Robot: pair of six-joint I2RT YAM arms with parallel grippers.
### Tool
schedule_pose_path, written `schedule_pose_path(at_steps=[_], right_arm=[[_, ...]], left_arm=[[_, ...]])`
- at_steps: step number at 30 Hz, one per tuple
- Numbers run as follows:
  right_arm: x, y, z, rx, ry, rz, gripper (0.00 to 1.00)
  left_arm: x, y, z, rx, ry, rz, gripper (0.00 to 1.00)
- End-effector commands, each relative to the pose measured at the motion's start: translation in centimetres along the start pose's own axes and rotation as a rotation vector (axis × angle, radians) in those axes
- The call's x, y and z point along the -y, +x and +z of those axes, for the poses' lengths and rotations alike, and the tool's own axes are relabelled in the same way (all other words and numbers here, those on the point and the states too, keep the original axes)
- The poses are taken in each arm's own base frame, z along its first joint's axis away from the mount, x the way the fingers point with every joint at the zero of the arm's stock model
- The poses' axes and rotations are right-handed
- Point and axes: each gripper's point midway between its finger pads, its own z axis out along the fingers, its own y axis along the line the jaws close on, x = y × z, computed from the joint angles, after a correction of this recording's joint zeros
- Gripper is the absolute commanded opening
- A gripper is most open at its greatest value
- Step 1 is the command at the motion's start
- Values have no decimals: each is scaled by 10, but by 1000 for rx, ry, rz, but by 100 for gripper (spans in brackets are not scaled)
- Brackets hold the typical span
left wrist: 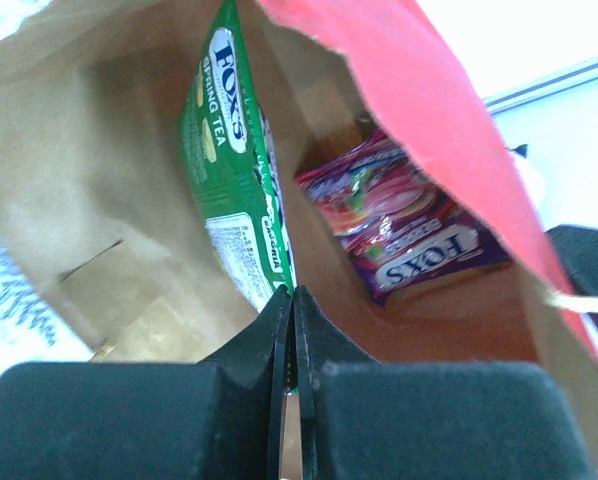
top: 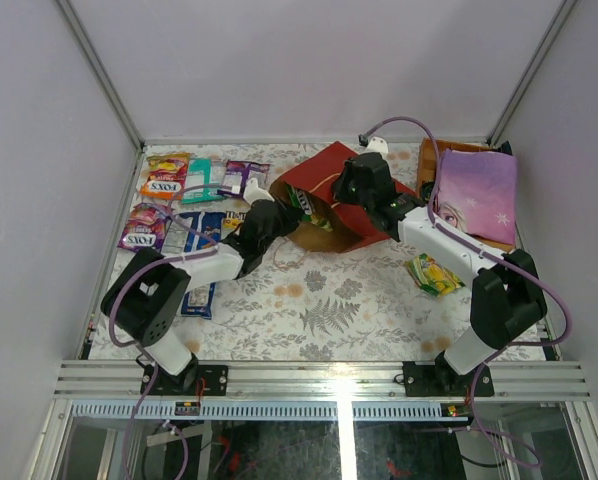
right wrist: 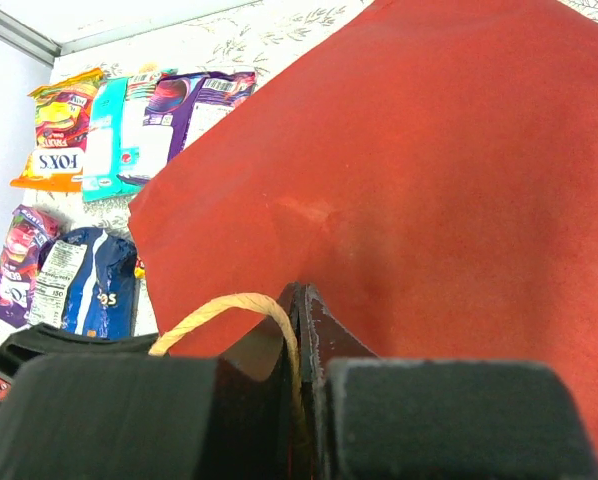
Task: Take the snacks out of the paper bag
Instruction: Take out the snack from the paper bag.
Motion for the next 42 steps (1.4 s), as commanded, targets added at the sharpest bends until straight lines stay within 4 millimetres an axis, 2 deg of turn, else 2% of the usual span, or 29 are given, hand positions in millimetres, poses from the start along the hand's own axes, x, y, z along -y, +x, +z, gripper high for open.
schedule_pose_path(at_steps=[1,5,6,9,11,13,15,24,32,36,42], right_arm=[[-11,-24,-11,81,-21,-7,0],[-8,-24,-12,84,-11,-13,0],[-8,-23,-12,82,-10,-14,0],[-7,-23,-12,80,-8,-16,0],[-7,-22,-12,81,-7,-17,0],[-6,-22,-12,80,-4,-18,0],[-6,-21,-11,77,-5,-19,0],[-5,-17,-12,67,-9,-23,0],[-2,-16,-14,71,-3,-33,0],[-2,-14,-13,65,-2,-33,0],[-2,-14,-13,62,-5,-37,0]], left_arm=[[-22,12,-18,-56,-42,73,0],[-46,35,-34,-127,-63,78,2],[-52,40,-38,-142,-64,83,9],[-70,53,-48,-167,-77,75,47],[-81,58,-55,-170,-96,72,66],[-88,57,-59,-160,-115,78,78],[-93,54,-60,-144,-140,91,86],[-106,54,-42,-131,-185,108,88],[-122,30,-21,-80,-201,90,84],[-123,22,-11,-65,-191,79,82],[-116,23,4,-84,-149,61,77]])
